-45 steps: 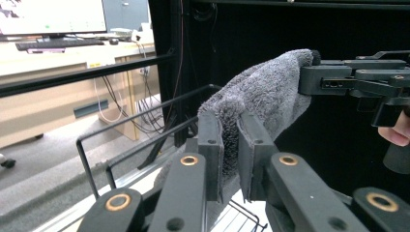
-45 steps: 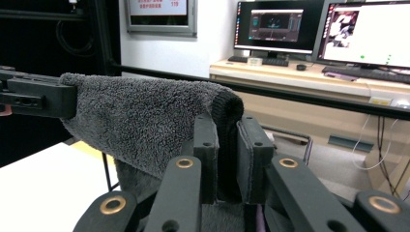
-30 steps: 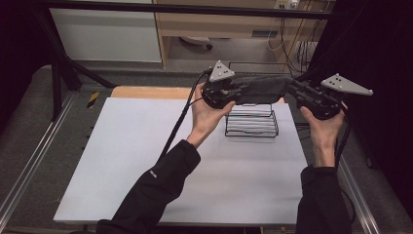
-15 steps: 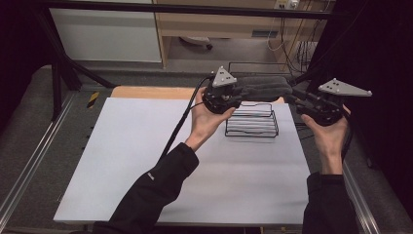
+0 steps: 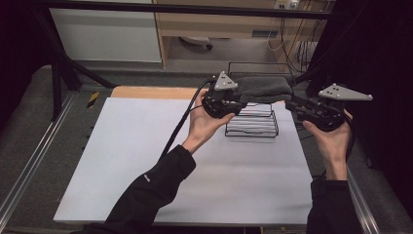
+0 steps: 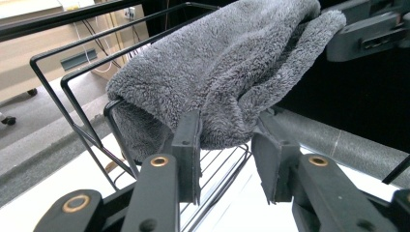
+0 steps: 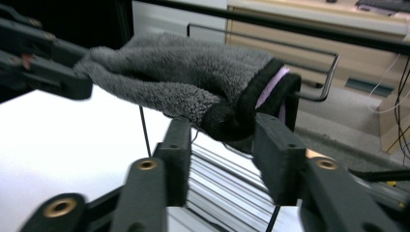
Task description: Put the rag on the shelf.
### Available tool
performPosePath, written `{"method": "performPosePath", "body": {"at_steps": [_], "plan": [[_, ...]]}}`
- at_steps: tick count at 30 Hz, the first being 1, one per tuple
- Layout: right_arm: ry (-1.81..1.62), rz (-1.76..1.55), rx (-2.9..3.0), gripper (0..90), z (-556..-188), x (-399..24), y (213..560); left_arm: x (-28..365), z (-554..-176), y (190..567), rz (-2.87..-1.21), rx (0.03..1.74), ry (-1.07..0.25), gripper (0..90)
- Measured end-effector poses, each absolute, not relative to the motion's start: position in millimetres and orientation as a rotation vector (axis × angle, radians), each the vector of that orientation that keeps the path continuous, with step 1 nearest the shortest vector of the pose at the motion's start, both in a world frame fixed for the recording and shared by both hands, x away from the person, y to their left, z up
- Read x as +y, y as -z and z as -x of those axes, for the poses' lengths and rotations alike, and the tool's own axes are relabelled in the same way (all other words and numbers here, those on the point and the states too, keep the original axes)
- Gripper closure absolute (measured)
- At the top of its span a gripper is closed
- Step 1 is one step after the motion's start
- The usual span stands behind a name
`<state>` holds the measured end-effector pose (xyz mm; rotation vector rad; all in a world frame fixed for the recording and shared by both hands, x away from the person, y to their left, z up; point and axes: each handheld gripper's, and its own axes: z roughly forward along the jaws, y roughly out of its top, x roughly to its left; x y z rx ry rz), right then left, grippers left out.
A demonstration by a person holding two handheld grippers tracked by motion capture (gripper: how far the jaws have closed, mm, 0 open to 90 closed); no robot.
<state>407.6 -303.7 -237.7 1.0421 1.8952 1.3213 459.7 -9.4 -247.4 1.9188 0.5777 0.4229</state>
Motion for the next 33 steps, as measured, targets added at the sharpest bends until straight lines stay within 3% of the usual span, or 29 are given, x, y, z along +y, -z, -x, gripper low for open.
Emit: {"method": "performPosePath", "body": {"at_steps": [5, 10, 14, 25, 33], "plan": [[-1.395, -1.04, 1.844, 48.9, -404.3, -304.8, 226.4, -12.8, -461.7, 253.1, -1.942, 0.583, -0.426, 65.2], [-1.434, -1.036, 1.87, 76.8, -413.8, -297.6, 227.5, -13.9, -464.9, 261.3, -1.95, 0.598, -0.418, 65.2], [-1.445, -1.052, 1.907, 89.5, -425.3, -288.9, 235.7, -12.2, -467.6, 267.2, -1.955, 0.608, -0.405, 64.7], [-1.366, -1.133, 1.91, 89.9, -452.5, -285.5, 273.1, -4.5, -469.4, 279.1, -1.963, 0.646, -0.357, 55.8], [-1.377, -1.091, 1.892, 80.4, -451.1, -283.4, 278.8, 7.9, -468.5, 289.1, -1.994, 0.67, -0.32, 45.5]]}}
